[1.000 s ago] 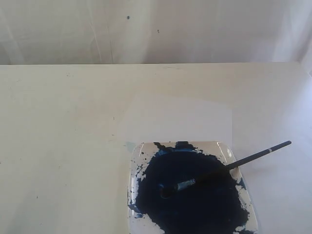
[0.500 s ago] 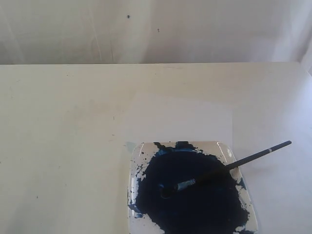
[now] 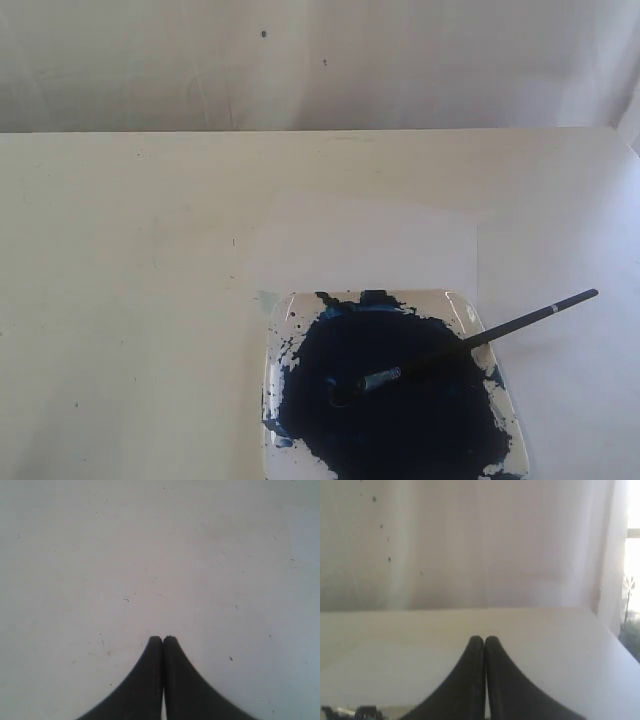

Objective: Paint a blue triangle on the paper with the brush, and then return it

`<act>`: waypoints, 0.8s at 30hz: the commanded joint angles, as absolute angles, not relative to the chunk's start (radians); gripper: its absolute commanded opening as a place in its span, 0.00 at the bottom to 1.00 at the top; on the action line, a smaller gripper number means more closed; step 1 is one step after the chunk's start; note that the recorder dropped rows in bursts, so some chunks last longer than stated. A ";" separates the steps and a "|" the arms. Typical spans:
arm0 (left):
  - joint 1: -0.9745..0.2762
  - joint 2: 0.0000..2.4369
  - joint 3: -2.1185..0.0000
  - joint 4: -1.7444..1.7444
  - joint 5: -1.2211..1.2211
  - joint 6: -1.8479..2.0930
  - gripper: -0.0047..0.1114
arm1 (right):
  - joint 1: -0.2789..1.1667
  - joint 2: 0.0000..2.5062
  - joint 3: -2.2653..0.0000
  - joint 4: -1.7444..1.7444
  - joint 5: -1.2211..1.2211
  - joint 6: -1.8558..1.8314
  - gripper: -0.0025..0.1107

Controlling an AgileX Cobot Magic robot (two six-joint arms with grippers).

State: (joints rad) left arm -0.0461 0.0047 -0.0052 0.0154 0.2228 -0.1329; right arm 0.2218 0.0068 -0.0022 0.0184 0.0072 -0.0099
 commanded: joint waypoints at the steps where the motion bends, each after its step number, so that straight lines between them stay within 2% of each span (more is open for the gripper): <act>1: -0.051 0.000 0.000 0.013 0.225 -0.132 0.04 | 0.228 0.000 0.000 0.007 -0.150 -0.022 0.02; 4: -0.051 0.000 0.000 0.013 0.225 -0.132 0.04 | 0.228 0.000 0.000 0.007 -0.215 -0.022 0.02; 13: -0.051 0.000 0.000 0.013 0.225 -0.132 0.04 | 0.228 0.000 0.000 0.007 -0.639 0.000 0.02; 21: -0.051 0.000 0.000 0.013 0.225 -0.132 0.04 | 0.228 0.000 0.000 0.007 -0.704 0.025 0.02; 24: -0.051 0.000 0.000 0.013 0.225 -0.132 0.04 | 0.228 0.000 0.000 0.067 -0.658 0.216 0.02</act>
